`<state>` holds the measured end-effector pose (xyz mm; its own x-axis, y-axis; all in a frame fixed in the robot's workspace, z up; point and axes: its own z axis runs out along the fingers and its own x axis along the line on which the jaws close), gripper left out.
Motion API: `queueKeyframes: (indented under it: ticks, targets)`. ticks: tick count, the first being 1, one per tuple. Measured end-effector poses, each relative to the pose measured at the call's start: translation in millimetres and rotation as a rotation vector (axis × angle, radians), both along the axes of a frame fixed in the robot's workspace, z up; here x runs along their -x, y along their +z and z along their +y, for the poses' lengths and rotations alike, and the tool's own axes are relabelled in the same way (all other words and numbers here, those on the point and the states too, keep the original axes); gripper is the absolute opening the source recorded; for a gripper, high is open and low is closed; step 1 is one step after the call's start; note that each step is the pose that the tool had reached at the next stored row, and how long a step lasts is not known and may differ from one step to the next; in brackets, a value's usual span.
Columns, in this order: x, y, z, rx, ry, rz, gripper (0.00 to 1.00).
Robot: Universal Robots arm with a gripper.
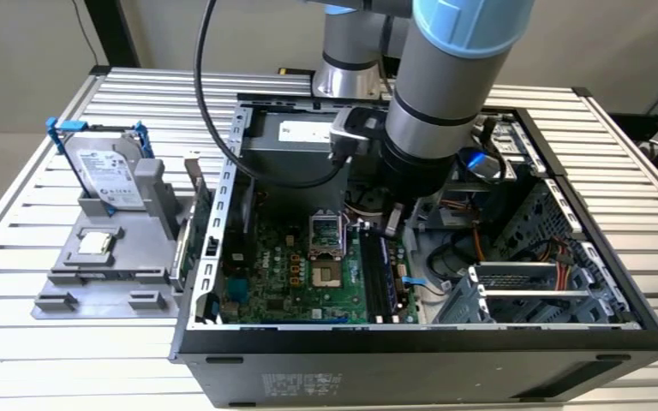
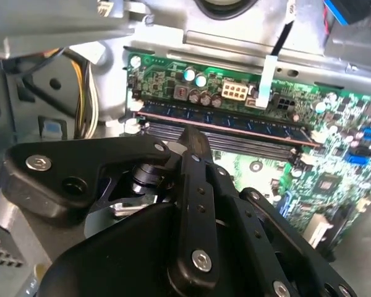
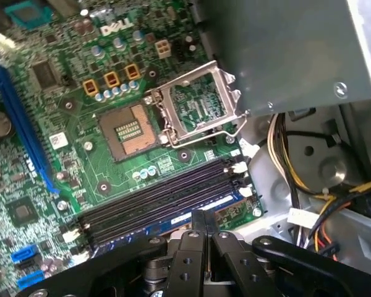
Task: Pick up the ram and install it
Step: 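Press down the ram until it locks into place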
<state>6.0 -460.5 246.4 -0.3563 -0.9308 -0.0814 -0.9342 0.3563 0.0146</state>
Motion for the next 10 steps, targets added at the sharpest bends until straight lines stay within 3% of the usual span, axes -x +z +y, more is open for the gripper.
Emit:
queueKeyframes:
  ticks: [10]
  targets:
    - [0.0, -0.7, 0.0, 0.0, 0.174, -0.0027, 0.0]
